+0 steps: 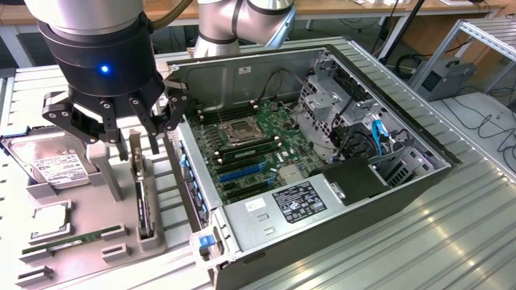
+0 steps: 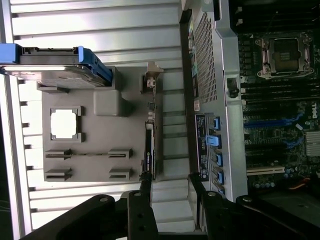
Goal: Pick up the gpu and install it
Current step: 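Pick up the gpu and move the gpu toward the slot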
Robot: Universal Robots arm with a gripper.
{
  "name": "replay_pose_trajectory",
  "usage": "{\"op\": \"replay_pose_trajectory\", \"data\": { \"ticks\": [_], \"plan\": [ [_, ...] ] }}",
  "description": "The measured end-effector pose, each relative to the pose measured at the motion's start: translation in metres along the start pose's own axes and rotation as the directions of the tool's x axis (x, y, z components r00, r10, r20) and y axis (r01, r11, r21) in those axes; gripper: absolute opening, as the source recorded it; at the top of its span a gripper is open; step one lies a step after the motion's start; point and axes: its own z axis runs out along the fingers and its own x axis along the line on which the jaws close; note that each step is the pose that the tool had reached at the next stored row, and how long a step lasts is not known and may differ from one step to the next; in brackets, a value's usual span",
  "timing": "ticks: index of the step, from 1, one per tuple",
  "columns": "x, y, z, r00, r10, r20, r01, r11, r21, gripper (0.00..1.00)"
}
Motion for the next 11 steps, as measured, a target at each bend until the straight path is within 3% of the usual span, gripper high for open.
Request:
{"op": "replay_pose_trajectory", "data": {
  "ticks": [11],
  "plan": [
    [0.0001,-0.0002,0.0037,1.0,0.0,0.0,0.0,1.0,0.0001,0.42]
  ]
}}
